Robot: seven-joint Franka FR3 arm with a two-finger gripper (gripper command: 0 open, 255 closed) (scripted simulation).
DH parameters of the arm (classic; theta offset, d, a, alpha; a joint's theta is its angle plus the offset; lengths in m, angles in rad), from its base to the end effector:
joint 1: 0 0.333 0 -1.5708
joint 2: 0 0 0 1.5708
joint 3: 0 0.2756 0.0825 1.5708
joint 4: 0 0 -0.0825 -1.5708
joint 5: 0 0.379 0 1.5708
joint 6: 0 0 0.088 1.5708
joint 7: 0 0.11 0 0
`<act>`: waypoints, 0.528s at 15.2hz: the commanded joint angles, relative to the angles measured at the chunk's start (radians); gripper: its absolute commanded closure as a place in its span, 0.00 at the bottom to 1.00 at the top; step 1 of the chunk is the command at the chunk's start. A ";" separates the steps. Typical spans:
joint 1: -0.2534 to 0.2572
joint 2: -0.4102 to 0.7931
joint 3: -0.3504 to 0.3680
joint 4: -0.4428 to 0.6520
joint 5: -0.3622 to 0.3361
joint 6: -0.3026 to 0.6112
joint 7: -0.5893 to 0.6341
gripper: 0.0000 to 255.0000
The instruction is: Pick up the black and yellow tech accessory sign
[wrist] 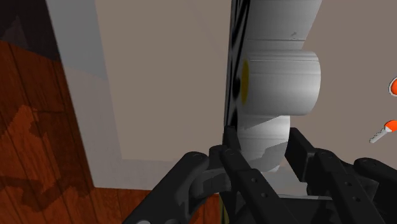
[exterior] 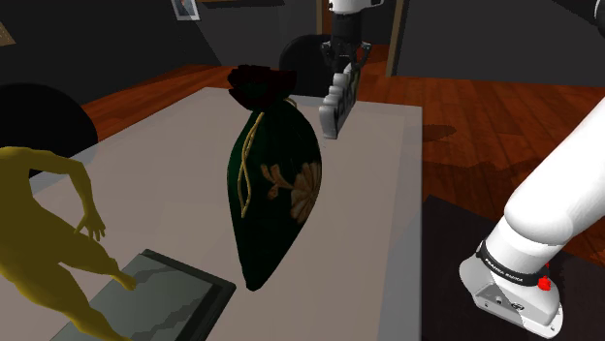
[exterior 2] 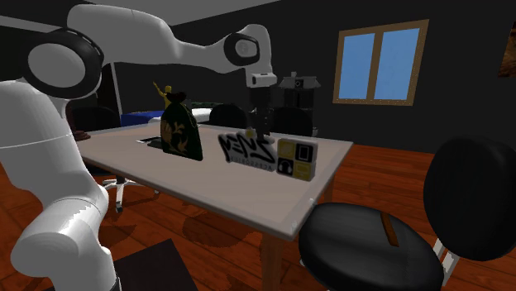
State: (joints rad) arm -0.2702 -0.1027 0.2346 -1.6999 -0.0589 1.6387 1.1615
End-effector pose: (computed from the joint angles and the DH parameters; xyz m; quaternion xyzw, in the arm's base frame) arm 0.5277 -0.0196 0.5806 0.8259 -0.5620 0.0384 0.0246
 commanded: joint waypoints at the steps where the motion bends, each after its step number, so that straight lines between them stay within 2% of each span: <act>1: 0.001 0.004 0.001 0.034 -0.001 -0.029 0.001 1.00; 8: 0.002 0.037 0.005 0.170 -0.009 -0.131 0.000 1.00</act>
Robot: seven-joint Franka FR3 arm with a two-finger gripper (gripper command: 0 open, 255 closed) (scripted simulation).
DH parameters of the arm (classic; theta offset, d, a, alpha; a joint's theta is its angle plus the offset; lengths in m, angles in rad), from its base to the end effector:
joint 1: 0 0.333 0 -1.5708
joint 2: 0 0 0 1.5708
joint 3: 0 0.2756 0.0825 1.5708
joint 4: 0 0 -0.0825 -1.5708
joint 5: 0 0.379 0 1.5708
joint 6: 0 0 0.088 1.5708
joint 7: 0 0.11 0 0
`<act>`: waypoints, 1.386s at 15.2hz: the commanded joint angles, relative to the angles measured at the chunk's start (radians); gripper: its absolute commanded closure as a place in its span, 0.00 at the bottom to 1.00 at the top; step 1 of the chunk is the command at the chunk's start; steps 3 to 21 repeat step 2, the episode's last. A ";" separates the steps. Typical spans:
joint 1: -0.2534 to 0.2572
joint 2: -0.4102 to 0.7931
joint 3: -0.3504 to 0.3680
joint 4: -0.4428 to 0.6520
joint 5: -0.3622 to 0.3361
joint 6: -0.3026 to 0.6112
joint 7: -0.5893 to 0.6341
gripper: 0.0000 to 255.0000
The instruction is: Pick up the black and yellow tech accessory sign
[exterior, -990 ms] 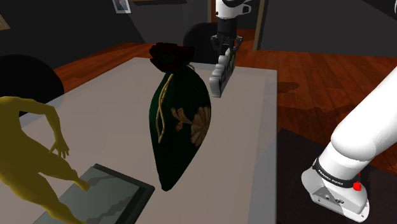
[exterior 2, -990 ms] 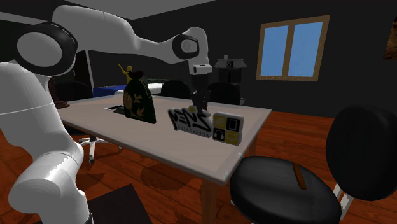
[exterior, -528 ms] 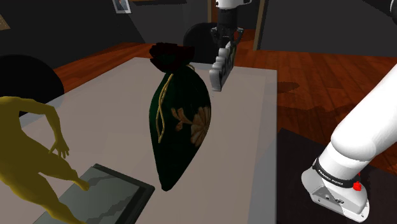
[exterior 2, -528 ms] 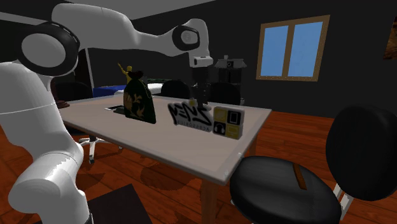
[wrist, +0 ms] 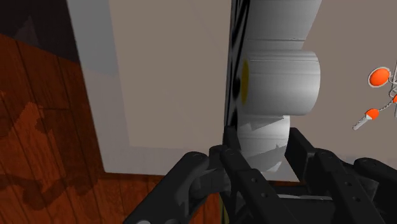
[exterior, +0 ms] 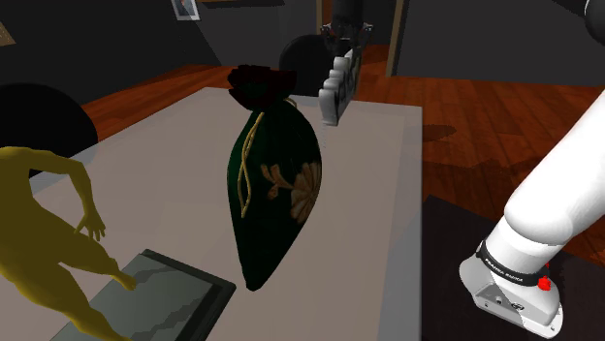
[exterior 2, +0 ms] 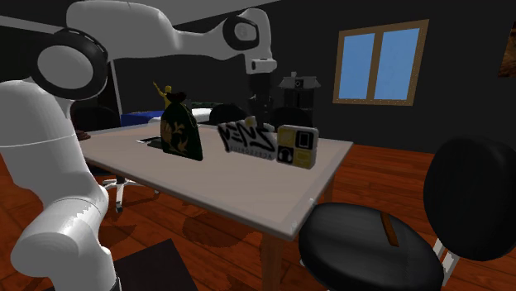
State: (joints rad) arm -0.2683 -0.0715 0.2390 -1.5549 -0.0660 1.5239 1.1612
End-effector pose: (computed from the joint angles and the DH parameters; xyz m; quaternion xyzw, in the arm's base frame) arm 0.5256 -0.0183 0.6220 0.8258 -0.5620 0.0384 0.0246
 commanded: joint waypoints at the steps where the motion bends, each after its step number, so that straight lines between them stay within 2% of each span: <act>1: 0.000 0.007 0.001 0.027 -0.002 -0.019 0.000 1.00; 21: 0.000 0.007 0.001 0.028 -0.002 -0.019 0.000 1.00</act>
